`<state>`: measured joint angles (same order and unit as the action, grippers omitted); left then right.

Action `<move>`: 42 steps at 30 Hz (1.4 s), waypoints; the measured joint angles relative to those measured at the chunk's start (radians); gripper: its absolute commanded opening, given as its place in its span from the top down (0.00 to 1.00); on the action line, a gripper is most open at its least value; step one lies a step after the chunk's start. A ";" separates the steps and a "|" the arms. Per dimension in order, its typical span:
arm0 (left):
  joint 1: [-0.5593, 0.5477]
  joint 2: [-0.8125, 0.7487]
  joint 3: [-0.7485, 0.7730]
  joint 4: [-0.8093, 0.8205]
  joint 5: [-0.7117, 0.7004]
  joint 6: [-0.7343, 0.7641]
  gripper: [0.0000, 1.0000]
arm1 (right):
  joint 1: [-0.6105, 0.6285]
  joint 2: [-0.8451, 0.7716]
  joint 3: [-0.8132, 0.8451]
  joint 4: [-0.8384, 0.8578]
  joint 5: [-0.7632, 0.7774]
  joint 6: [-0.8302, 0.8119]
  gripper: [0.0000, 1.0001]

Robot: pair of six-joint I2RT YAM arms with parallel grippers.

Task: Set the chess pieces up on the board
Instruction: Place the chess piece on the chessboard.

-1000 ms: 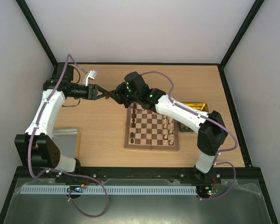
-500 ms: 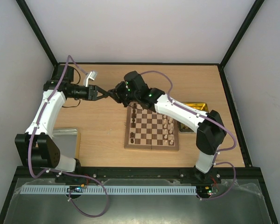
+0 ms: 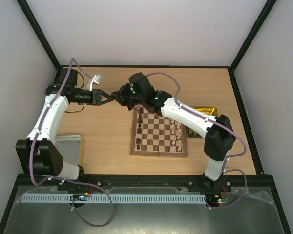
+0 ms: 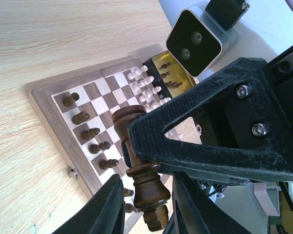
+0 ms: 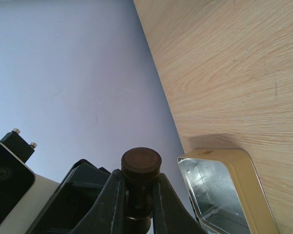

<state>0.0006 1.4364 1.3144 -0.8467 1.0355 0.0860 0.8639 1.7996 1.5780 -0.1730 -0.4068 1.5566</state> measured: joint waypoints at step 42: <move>0.006 0.001 -0.005 -0.003 -0.034 -0.007 0.80 | 0.009 0.027 0.018 0.010 -0.021 0.000 0.98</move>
<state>0.0063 1.4372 1.3094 -0.8501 1.0019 0.0788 0.8726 1.8263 1.5963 -0.1627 -0.4278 1.5566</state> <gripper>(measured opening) 0.192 0.063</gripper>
